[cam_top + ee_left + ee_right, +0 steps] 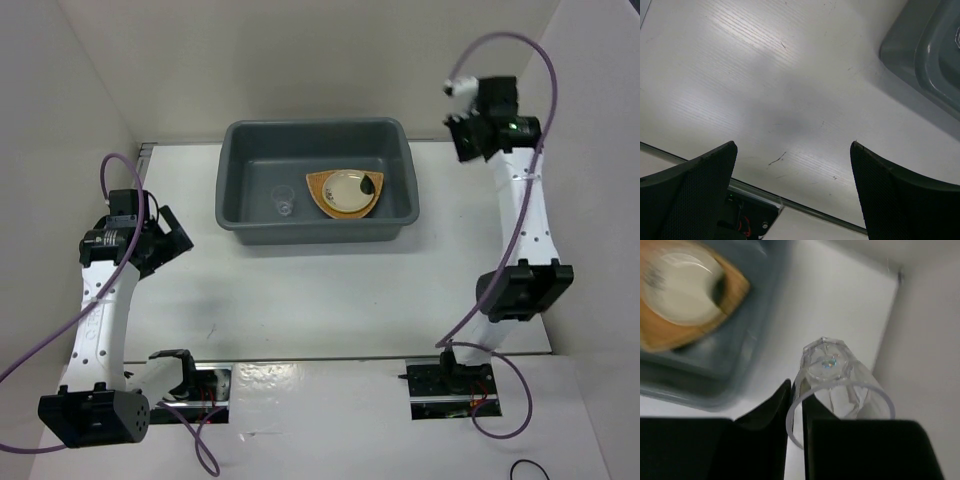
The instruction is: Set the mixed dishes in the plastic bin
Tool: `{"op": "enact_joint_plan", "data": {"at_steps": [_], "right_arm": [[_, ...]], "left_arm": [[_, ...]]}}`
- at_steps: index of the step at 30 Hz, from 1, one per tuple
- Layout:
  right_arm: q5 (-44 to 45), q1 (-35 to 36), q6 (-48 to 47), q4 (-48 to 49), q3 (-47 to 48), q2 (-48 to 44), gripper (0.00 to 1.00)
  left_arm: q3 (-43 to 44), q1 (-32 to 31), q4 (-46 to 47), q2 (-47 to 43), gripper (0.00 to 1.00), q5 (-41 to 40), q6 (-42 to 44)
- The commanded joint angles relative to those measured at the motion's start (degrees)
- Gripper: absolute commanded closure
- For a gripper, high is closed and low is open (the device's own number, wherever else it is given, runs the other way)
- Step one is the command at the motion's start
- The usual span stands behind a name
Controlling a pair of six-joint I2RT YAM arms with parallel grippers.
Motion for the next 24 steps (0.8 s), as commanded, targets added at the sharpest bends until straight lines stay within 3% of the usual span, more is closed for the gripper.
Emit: {"op": "enact_joint_plan", "data": {"at_steps": [1, 7, 10, 16, 24], "right_arm": [[-6.0, 14.3, 1.9, -7.7, 20.0, 9.4, 1.00], [-8.9, 32.8, -1.3, -13.0, 39.2, 26.5, 0.95], [-12.6, 37.1, -2.4, -13.7, 43.9, 34.0, 0.95], [-14.4, 41.6, -4.7, -13.7, 48.4, 45.2, 0.98], [-16.2, 43.0, -4.7, -13.7, 49.1, 51.8, 0.98]], "left_arm": [[-0.1, 0.5, 0.4, -0.5, 0.00, -1.0, -0.6], [-0.1, 2.2, 0.4, 1.4, 0.00, -1.0, -0.6], [-0.1, 2.2, 0.4, 0.9, 0.00, -0.5, -0.6], [-0.1, 2.8, 0.4, 0.9, 0.00, -0.5, -0.6], [-0.6, 2.8, 1.0, 0.9, 0.00, 0.6, -0.1]]}}
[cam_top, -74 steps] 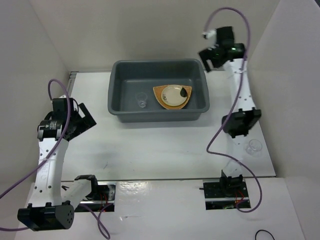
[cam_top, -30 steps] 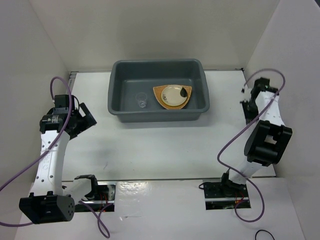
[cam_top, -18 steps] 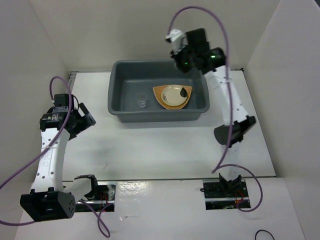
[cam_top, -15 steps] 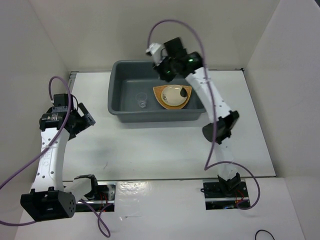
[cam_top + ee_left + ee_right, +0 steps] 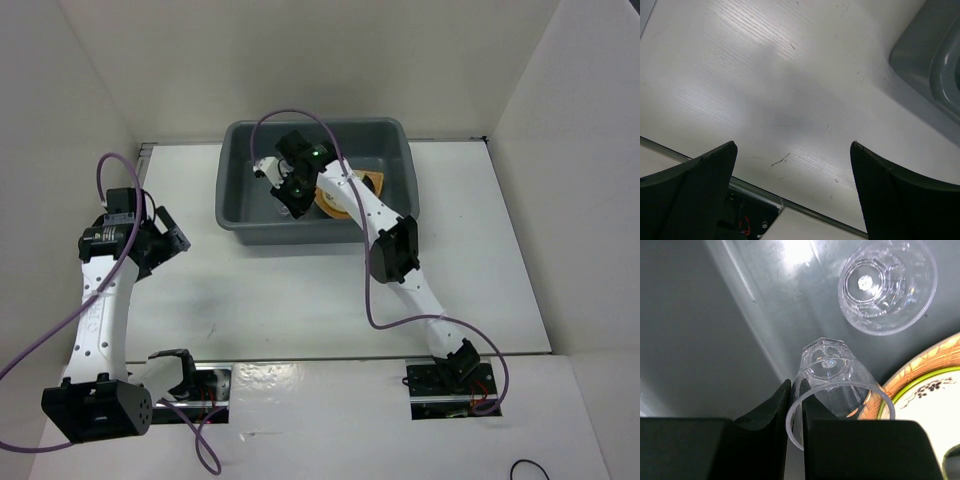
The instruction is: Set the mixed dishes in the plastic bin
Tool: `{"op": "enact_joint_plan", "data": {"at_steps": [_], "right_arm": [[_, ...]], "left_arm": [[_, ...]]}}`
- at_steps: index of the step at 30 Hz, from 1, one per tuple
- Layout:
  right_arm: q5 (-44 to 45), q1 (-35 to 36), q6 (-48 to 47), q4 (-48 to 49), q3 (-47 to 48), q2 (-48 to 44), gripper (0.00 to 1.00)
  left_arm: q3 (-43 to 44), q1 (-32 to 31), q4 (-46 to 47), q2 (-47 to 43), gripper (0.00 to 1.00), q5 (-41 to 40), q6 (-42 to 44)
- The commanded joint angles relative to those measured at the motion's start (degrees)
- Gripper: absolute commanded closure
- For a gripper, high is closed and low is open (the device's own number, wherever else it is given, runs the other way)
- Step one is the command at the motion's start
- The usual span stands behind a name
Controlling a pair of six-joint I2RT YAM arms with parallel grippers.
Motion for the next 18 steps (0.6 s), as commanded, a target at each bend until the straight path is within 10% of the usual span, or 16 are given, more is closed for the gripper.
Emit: {"op": "enact_joint_plan", "data": {"at_steps": [1, 15, 18], "right_arm": [[-1.6, 1.2, -0.9, -0.6, 4.3, 1.1, 0.98], [-0.6, 3.1, -2.6, -0.6, 9.1, 8.1, 0.81], [-0.6, 3.1, -2.6, -0.6, 9.6, 6.5, 0.55]], "left_arm": [[-0.5, 0.3, 0.9, -0.7, 0.00, 0.5, 0.0], [-0.5, 0.3, 0.9, -1.2, 0.00, 0.0, 0.0], [-0.5, 0.3, 0.9, -1.2, 0.00, 0.0, 0.0]]}}
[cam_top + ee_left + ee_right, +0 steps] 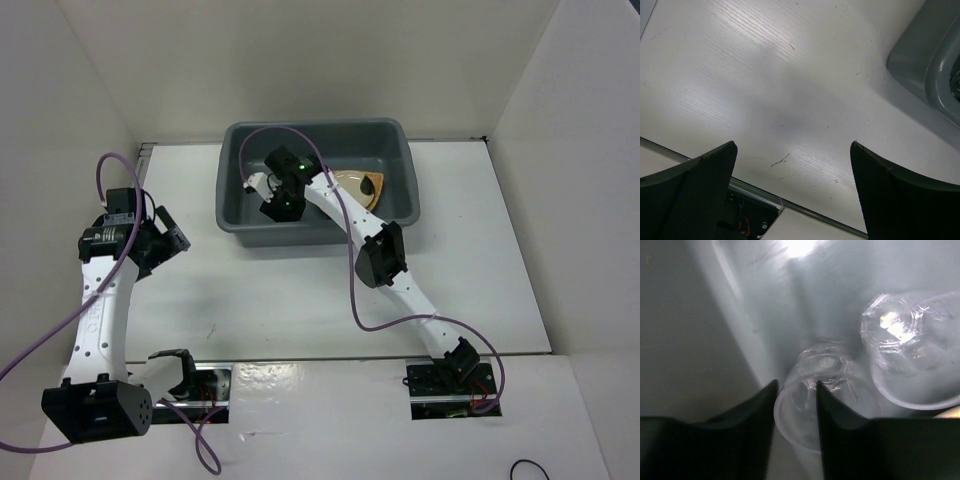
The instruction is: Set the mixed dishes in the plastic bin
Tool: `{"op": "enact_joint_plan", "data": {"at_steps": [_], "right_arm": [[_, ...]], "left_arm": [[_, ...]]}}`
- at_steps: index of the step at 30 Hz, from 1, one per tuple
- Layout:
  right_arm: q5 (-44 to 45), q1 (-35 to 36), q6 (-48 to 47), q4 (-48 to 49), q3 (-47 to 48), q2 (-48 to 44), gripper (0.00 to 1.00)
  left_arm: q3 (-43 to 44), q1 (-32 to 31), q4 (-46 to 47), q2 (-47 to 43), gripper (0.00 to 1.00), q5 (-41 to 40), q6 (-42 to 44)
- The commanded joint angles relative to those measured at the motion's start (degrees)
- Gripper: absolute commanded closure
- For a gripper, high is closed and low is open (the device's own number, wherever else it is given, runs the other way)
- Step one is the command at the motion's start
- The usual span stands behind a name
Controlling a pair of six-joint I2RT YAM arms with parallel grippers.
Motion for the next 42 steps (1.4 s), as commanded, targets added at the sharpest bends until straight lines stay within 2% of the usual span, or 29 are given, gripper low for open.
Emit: {"op": "enact_joint_plan", "data": {"at_steps": [1, 4, 6, 9, 10, 11, 13, 16, 21, 22, 24, 25, 26, 27, 30, 33, 36, 42], "right_arm": [[0.0, 0.7, 0.3, -0.7, 3.4, -2.6, 0.46], [0.0, 0.7, 0.8, -0.7, 3.4, -5.9, 0.31], [0.8, 0.7, 1.3, -0.7, 3.9, -8.2, 0.25], [2.9, 0.1, 3.4, -0.7, 3.9, -15.2, 0.14], [2.9, -1.8, 4.1, -0.7, 3.9, -19.2, 0.04], [2.9, -2.8, 4.1, -0.7, 3.9, -20.9, 0.02], [2.9, -6.5, 5.6, -0.7, 4.4, -25.5, 0.02], [2.9, -11.6, 6.2, -0.7, 0.0, -31.9, 0.02], [-1.2, -20.1, 4.4, -0.7, -21.2, -44.3, 0.02], [-1.7, -21.5, 3.9, -0.7, -28.3, -48.8, 0.02], [-3.3, -26.2, 3.9, 2.1, -36.7, -54.0, 0.02], [-4.2, -29.8, 3.9, 3.7, -46.3, -59.6, 0.02], [-4.9, -31.8, 5.0, 5.8, -51.3, -62.4, 0.02], [-4.9, -33.9, 5.5, 9.0, -59.7, -64.9, 0.02], [-6.4, -41.2, 6.2, 12.2, -71.4, -71.6, 0.02], [-4.8, -43.9, 6.2, 16.2, -78.7, -76.6, 0.02], [-3.0, -43.9, 7.4, 19.3, -84.7, -81.4, 0.02], [-2.5, -44.5, 10.1, 23.7, -93.5, -89.1, 0.02]], "left_arm": [[-0.3, 0.3, 0.7, -1.1, 0.00, 0.0, 0.0], [-0.3, 0.3, 0.7, -1.1, 0.00, 0.0, 0.0], [-0.3, 0.3, 0.7, -1.1, 0.00, 0.0, 0.0], [-0.3, 0.3, 0.7, -1.1, 0.00, 0.0, 0.0], [-0.3, 0.3, 0.7, -1.6, 0.00, 0.0, 0.0], [-0.3, 0.9, 0.2, -1.6, 0.00, -0.5, -0.5], [-0.3, 1.5, 0.2, -3.0, 0.00, -0.5, -0.5], [-0.3, 1.5, 0.2, -3.6, 0.00, 0.0, 0.0], [0.7, 1.5, 1.2, -3.6, 0.00, 2.7, 1.5], [0.7, 1.5, 2.2, -3.6, 0.00, 4.0, 2.1], [0.2, 1.5, 4.2, -4.1, 0.00, 10.4, 2.7], [-0.8, 0.9, 7.7, -4.6, 0.00, 13.8, 3.3], [-2.0, 0.9, 10.1, -4.6, 0.00, 22.2, 3.3], [-3.8, 0.9, 12.7, -5.3, 0.00, 27.1, 3.3], [-13.1, 0.3, 25.1, -7.9, 0.00, 39.2, 0.3], [-19.3, 0.3, 28.0, -12.0, 0.00, 38.8, -2.6], [-19.9, 0.3, 29.1, -13.4, 0.00, 38.8, -3.1], [-16.7, -0.7, 30.3, -10.0, 0.00, 38.8, -1.2]]}}
